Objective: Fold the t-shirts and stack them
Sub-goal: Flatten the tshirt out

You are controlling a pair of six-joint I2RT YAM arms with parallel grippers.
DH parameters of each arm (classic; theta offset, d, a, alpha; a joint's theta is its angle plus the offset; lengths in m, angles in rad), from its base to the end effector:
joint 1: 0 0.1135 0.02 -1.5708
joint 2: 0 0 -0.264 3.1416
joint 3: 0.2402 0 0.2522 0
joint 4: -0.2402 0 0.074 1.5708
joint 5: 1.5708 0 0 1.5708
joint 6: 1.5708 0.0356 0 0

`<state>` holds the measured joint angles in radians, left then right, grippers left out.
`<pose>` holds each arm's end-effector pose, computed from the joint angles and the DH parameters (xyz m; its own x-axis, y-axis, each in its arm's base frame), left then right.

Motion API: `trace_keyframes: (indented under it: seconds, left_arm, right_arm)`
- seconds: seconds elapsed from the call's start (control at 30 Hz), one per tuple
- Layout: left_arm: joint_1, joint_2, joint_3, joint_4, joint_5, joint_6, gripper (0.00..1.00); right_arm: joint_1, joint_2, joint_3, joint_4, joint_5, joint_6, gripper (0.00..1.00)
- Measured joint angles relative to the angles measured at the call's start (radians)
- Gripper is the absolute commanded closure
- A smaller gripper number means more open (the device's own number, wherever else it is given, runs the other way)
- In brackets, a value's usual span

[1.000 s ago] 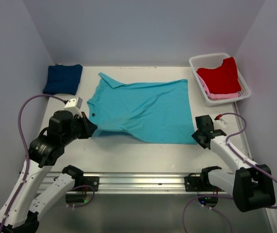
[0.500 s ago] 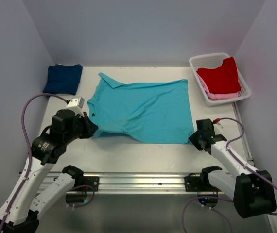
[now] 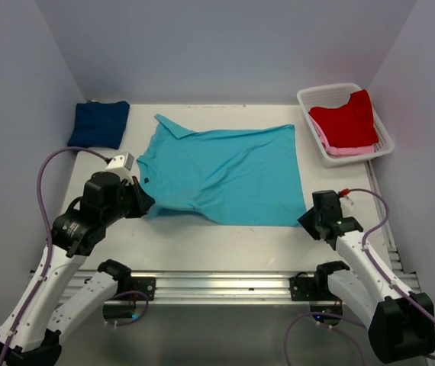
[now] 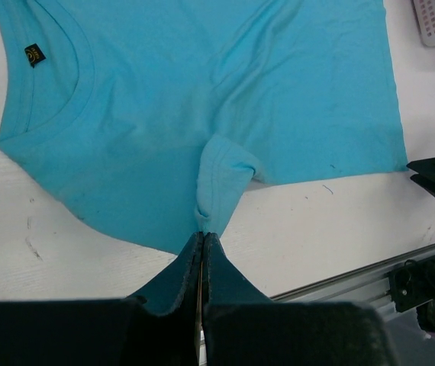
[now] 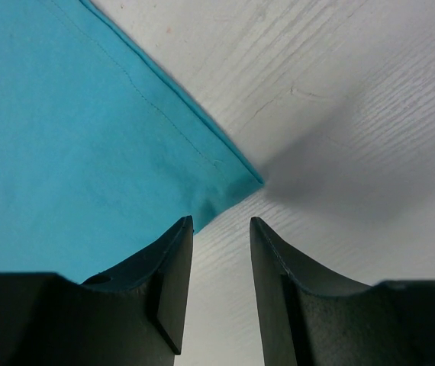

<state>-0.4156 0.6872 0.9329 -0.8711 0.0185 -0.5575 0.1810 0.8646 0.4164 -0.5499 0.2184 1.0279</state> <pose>0.1166 -0.0522 0.3346 -0.6753 -0.2802 -0.6822 0.0708 0.8961 -0.4381 0.1532 0.0202 0.1709 -0.4787 0.7622 -0.4359 0.6767 0.6366 0.3699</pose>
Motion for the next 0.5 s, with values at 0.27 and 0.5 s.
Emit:
trace_keyframes:
  seconds: [0.27, 0.5]
  left_arm:
    - [0.0, 0.0, 0.0, 0.001, 0.0, 0.0, 1.0]
    - [0.0, -0.009, -0.004, 0.001, -0.001, 0.0, 1.0]
  right_arm:
    - [0.0, 0.051, 0.0, -0.01, 0.0, 0.004, 0.56]
    - [0.0, 0.078, 0.0, -0.004, 0.017, 0.025, 0.51]
